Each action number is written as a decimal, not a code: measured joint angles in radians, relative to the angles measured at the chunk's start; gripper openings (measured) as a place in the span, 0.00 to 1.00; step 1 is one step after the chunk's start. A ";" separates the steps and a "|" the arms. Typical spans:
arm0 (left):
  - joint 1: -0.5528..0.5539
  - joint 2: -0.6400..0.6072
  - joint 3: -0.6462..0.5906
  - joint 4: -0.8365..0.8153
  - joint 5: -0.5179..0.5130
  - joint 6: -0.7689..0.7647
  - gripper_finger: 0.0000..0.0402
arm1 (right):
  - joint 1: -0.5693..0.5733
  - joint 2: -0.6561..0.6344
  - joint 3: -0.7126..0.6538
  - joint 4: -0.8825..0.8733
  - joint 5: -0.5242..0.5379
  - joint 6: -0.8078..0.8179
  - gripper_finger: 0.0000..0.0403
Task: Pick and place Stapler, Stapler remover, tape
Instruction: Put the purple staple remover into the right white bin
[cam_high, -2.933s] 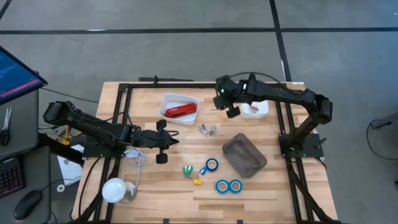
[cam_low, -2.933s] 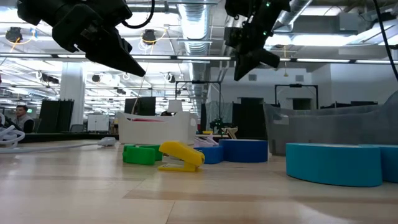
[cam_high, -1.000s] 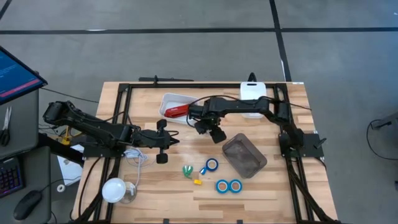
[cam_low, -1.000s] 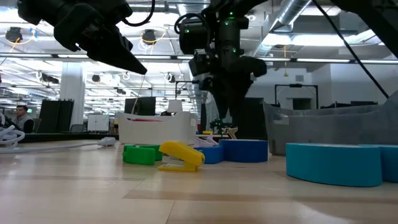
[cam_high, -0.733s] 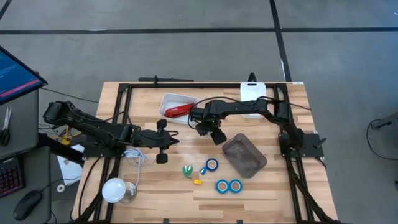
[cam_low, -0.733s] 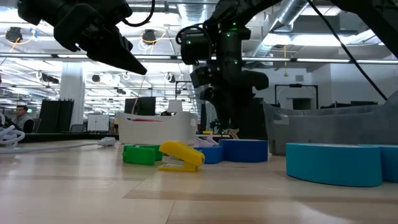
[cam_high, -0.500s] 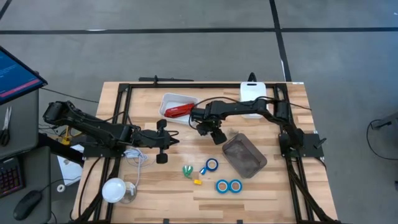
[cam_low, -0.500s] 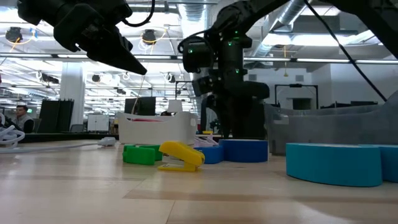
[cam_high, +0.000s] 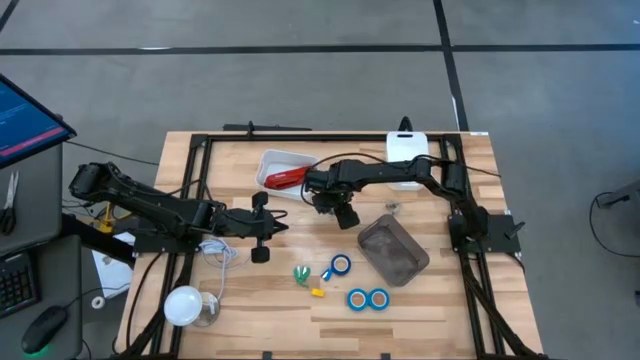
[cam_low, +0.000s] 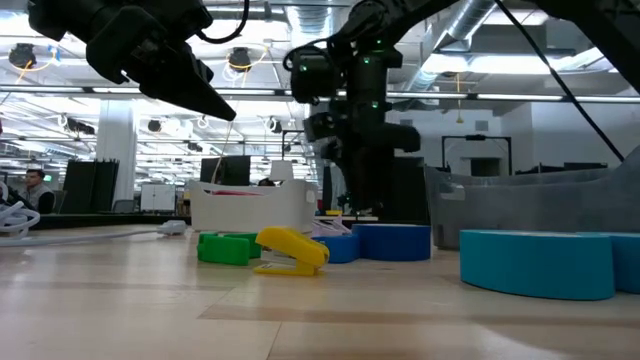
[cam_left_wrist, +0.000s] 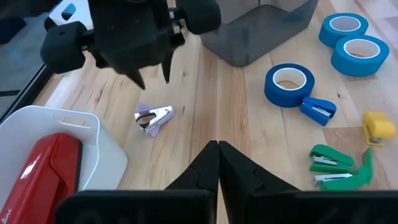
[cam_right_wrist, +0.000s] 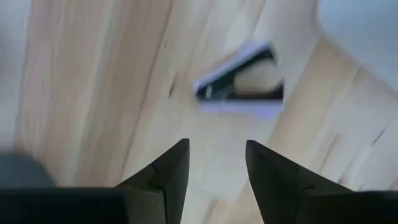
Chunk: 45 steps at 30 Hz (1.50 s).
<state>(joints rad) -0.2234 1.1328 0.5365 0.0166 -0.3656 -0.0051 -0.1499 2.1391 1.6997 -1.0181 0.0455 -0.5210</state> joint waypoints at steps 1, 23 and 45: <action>0.000 0.000 0.000 0.000 0.000 0.000 0.00 | 0.005 0.000 0.000 0.026 -0.001 0.035 0.37; 0.000 0.000 0.000 0.001 0.000 0.000 0.00 | -0.069 0.011 -0.003 0.123 0.025 0.732 0.33; 0.000 0.000 0.000 0.001 0.000 -0.003 0.00 | -0.068 0.080 0.002 0.110 -0.059 0.724 0.31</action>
<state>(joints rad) -0.2234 1.1328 0.5365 0.0172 -0.3653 -0.0086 -0.2176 2.2189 1.7020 -0.9080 -0.0131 0.2031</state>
